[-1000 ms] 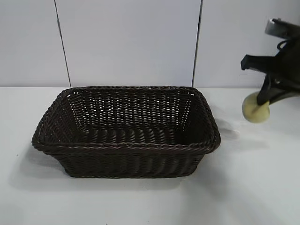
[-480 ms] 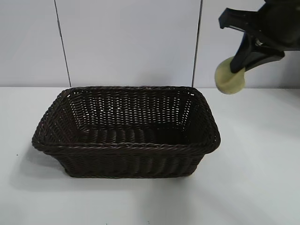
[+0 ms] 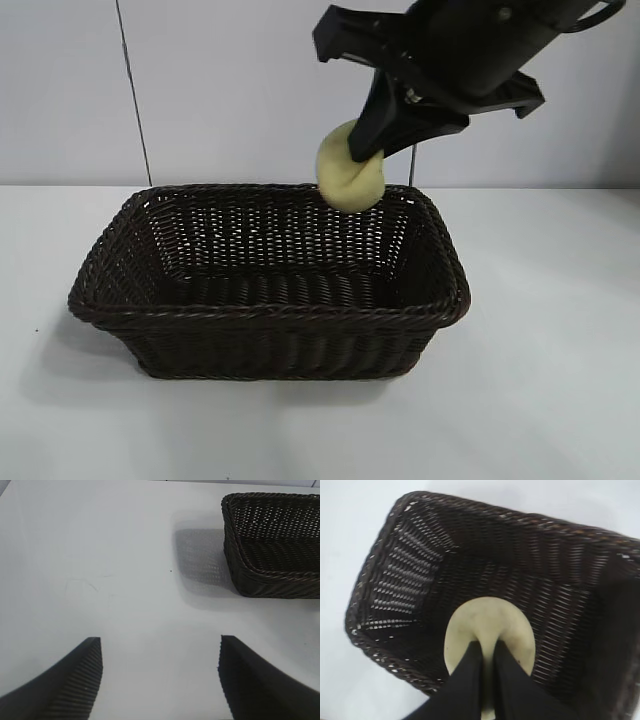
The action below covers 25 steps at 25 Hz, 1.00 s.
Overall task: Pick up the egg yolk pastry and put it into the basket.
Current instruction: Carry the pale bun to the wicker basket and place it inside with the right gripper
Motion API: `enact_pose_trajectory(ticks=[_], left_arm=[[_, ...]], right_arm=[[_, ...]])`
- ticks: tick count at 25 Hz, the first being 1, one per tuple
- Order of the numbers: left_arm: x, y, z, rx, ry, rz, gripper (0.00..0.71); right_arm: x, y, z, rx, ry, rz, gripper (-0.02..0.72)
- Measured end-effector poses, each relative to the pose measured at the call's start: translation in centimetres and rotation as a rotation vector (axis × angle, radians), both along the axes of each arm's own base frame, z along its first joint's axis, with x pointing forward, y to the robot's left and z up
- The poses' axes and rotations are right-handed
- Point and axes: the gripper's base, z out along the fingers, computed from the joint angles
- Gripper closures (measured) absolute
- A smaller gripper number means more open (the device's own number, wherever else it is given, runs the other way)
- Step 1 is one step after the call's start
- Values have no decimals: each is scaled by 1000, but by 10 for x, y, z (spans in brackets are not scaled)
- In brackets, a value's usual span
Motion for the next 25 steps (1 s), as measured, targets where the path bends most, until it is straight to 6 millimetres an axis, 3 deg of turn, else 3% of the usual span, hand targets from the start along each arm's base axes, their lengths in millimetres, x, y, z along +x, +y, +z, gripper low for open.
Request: enact_pose_trajectory(ticks=[8,17,20,23,25], left_arm=[[0,0,0,0,0,0,223],[0,0,0,0,0,0,223],[0,0,0,0,0,0,223],[0,0,0,0,0,0,223],[0,0,0,0,0,0,223]], right_arm=[[12,26,-29,17,-37,0,673],[36,39,-103,-28,41,-63,673],[39,40,-119,-31,72,-86,671],[39,40,-121,-27,76,-95,619],[40,41,-120,-22,69,-98,520]])
